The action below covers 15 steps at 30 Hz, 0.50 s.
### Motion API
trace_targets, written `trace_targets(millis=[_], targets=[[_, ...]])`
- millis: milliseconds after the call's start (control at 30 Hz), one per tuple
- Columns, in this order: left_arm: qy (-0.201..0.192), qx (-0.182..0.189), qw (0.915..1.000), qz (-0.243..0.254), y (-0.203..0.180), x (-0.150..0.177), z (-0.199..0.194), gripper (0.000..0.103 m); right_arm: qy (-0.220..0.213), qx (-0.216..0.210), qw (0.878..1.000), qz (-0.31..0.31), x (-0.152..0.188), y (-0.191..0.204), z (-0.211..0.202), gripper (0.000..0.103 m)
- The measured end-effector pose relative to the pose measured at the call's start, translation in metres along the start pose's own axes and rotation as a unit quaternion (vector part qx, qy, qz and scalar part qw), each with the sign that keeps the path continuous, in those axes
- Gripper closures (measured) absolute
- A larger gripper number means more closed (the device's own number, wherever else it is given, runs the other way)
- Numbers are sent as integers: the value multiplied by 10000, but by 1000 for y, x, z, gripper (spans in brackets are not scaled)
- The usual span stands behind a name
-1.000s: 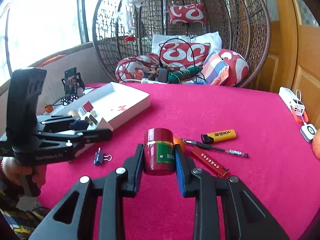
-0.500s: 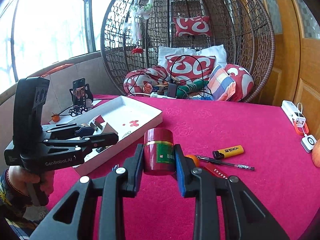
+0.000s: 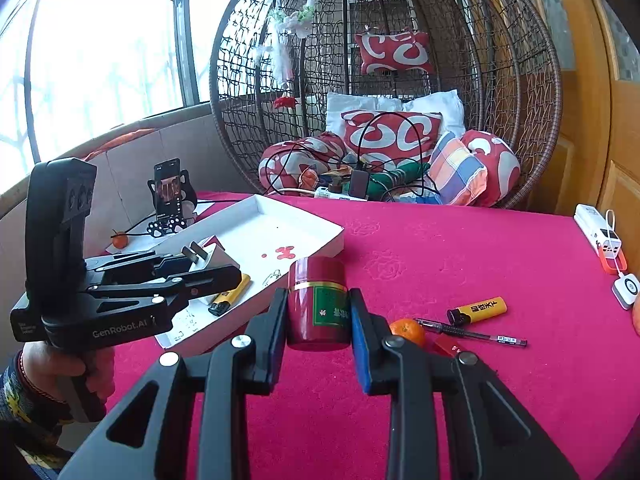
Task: Organize rigid objects
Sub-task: 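Carry the white charger and red canister into the tray and open both tools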
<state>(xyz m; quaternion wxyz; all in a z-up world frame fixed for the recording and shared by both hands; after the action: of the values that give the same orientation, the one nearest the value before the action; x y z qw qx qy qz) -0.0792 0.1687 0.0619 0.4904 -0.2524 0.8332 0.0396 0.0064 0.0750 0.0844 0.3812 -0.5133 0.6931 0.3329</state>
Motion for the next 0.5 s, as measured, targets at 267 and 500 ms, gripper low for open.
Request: trace_targets(millis=[267,500], targets=[[-39,-59,9999,-120,14,0,-3,71,6,-49,10000,-25,-8,7,6,75],[-95,-126,9996,-222,25,1,-7,71,1,-158,9998,-84,-15,20,14,75]])
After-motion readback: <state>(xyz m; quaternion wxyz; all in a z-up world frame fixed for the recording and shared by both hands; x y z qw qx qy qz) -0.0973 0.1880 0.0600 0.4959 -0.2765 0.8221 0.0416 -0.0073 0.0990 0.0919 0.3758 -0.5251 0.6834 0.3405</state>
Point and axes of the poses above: each gripper's, at about its wrist camera, not at the fingertips, and z roughly the way its jaws point, y to its left, x to its underside, the point moved 8 cm from there along z, roughly the way its jaws point
